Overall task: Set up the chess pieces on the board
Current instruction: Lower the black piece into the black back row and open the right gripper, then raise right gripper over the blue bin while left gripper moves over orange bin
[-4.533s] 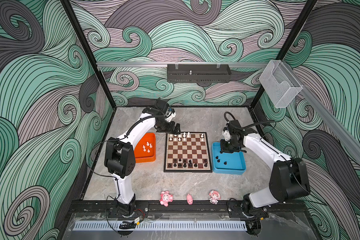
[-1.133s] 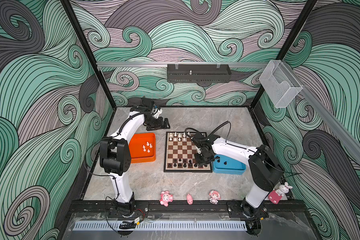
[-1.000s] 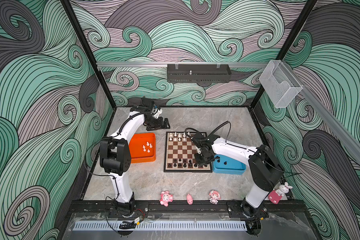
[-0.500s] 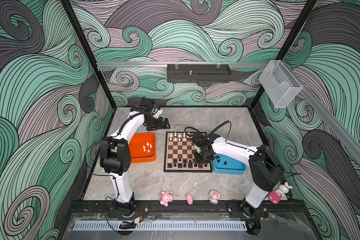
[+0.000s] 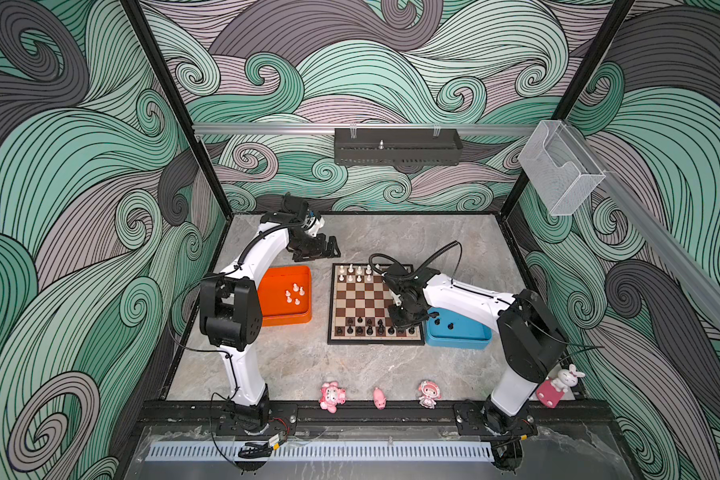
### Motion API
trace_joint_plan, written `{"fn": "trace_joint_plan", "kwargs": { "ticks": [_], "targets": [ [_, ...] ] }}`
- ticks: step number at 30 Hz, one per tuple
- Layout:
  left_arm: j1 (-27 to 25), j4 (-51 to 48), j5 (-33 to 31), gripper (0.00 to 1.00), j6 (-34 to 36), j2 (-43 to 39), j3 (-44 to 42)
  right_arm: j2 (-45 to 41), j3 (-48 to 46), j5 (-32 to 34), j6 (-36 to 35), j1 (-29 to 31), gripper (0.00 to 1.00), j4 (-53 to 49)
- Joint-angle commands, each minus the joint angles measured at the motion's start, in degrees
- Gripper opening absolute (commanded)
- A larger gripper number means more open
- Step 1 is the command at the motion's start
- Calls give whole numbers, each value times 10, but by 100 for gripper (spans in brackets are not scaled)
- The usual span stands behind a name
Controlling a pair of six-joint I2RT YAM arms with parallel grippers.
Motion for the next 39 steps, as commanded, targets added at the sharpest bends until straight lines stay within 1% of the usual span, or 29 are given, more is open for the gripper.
{"fn": "trace_joint_plan", "kwargs": {
  "ticks": [1, 6, 12, 16, 19, 22, 23, 25, 28, 30, 31, 32, 35, 39],
  "targets": [
    [4, 0, 9, 99, -1, 9, 3, -1, 2, 9, 7, 4, 18, -11],
    [4, 0, 9, 99, -2, 10, 3, -5, 2, 6, 6, 4, 22, -11],
    [4, 1, 9, 99, -2, 10, 3, -17, 7, 2, 7, 4, 34, -15],
    [4, 1, 6, 99, -4, 9, 4, -35, 24, 14, 5, 4, 36, -36],
    [4, -1, -5, 99, -10, 9, 5, -54, 42, 23, 0, 2, 39, -50],
    [5, -9, -33, 98, -26, 6, 11, -71, 65, 33, -11, -6, 42, -68],
    [6, -15, -46, 99, -33, 5, 15, -79, 71, 34, -16, -14, 44, -69],
    [10, -34, -75, 99, -47, 0, 23, -93, 80, 27, -26, -36, 53, -69],
    [26, -59, -129, 99, -79, -14, 23, -106, 95, 20, -57, -77, 78, -58],
    [44, -84, -158, 99, -94, -23, 22, -114, 105, 27, -68, -108, 92, -47],
    [51, -94, -170, 98, -100, -26, 19, -117, 107, 26, -70, -123, 96, -41],
    [60, -104, -185, 99, -107, -30, 15, -121, 107, 20, -71, -141, 99, -32],
    [84, -116, -196, 99, -113, -39, -14, -132, 100, -1, -73, -185, 99, -10],
    [90, -121, -221, 97, -112, -38, -43, -136, 81, -21, -89, -221, 99, 5]
  ]
}}
